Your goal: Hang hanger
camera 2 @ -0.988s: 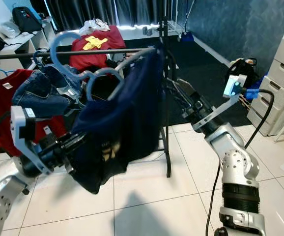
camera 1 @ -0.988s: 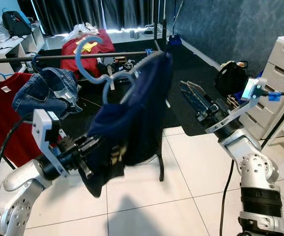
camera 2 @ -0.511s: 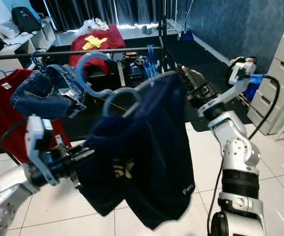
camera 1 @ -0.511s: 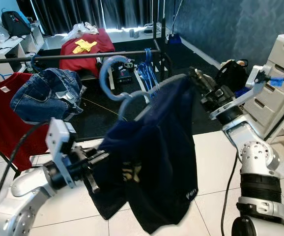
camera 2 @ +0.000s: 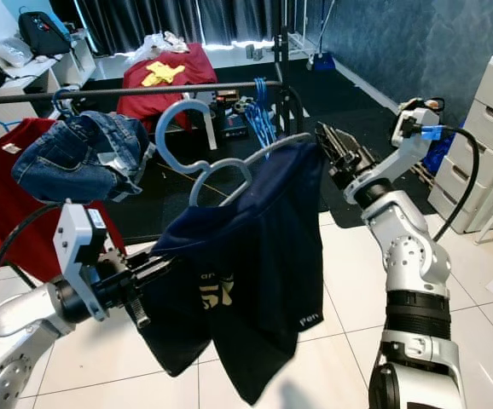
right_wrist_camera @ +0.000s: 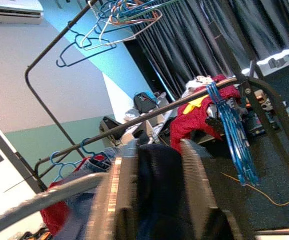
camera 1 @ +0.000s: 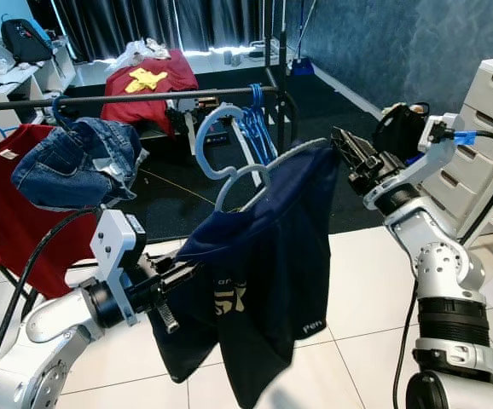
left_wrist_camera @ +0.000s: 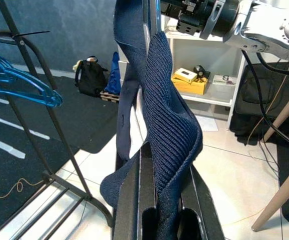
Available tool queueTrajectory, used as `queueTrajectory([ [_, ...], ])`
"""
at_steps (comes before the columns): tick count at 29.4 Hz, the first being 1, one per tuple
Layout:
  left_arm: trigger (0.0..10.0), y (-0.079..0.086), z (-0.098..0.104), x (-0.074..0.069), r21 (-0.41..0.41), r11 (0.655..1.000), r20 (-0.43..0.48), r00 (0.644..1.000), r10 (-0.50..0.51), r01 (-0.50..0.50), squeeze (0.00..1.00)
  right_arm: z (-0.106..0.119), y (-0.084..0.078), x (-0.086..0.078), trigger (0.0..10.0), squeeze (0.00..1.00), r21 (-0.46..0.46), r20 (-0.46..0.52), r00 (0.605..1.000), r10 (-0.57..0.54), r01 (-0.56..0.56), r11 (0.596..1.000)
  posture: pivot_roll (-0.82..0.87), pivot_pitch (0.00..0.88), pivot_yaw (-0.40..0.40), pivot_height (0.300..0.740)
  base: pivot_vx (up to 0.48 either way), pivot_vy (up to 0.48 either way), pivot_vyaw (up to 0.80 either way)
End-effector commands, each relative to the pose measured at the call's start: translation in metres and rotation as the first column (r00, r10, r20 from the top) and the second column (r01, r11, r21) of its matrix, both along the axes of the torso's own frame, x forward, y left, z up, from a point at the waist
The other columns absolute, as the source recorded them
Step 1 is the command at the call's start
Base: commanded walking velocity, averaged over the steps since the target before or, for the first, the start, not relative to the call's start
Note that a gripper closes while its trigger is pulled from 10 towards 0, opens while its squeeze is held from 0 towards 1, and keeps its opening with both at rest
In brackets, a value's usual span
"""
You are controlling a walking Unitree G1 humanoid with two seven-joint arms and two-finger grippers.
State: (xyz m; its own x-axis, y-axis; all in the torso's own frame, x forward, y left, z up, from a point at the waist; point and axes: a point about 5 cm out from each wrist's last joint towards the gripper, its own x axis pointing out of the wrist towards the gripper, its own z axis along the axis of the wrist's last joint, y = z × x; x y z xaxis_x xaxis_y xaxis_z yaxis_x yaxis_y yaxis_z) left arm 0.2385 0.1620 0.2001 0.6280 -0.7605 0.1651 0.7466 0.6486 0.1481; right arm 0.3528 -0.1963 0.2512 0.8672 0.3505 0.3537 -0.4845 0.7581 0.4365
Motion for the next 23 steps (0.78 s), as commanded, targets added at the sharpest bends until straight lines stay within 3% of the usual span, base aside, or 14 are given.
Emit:
queueTrajectory([
  [1, 10.0, 0.004, 0.01, 0.0, -0.015, 1.0, 0.062, 0.998, 0.019, -0.018, 0.0, -0.005, -0.003, 0.002, 0.0, 0.0, 0.012, -0.023, 1.0, -0.019, 0.019, 1.0, -0.08, 0.024, 0.024, 0.74, 0.0, 0.0, 0.0],
  [11, 10.0, 0.006, 0.008, 0.002, 0.002, 0.999, 0.058, 0.997, 0.043, -0.043, 0.0, -0.001, -0.006, 0.001, 0.0, 0.0, 0.038, 0.008, 0.999, -0.034, 0.033, 0.999, -0.08, 0.024, 0.028, 0.74, 0.0, 0.0, 0.0],
  [19, 10.0, 0.019, 0.006, 0.003, 0.025, 0.996, 0.055, 0.995, 0.083, -0.085, 0.0, 0.002, -0.008, 0.0, 0.0, 0.0, 0.049, 0.023, 0.999, -0.043, 0.041, 0.998, -0.08, 0.024, 0.026, 0.74, 0.0, 0.0, 0.0],
  [20, 10.0, 0.02, 0.007, 0.003, 0.03, 0.995, 0.059, 0.994, 0.092, -0.094, 0.0, -0.002, -0.007, 0.001, 1.6, 0.0, 0.023, -0.002, 0.999, -0.034, 0.034, 0.999, -0.08, 0.024, 0.028, 0.74, 0.0, 0.0, 0.0],
  [21, 10.0, 0.02, 0.008, 0.005, 0.032, 0.993, 0.068, 0.992, 0.108, -0.11, 0.0, -0.007, -0.005, 0.001, 7.7, 0.0, -0.022, -0.036, 0.999, -0.02, 0.019, 1.0, -0.08, 0.025, 0.028, 0.74, 0.0, 0.0, 0.0],
  [23, 10.0, 0.02, 0.008, 0.005, 0.032, 0.993, 0.068, 0.992, 0.108, -0.11, 0.0, -0.007, -0.005, 0.001, 7.7, 0.0, -0.022, -0.036, 0.999, -0.02, 0.019, 1.0, -0.08, 0.025, 0.028, 0.74, 0.0, 0.0, 0.0],
])
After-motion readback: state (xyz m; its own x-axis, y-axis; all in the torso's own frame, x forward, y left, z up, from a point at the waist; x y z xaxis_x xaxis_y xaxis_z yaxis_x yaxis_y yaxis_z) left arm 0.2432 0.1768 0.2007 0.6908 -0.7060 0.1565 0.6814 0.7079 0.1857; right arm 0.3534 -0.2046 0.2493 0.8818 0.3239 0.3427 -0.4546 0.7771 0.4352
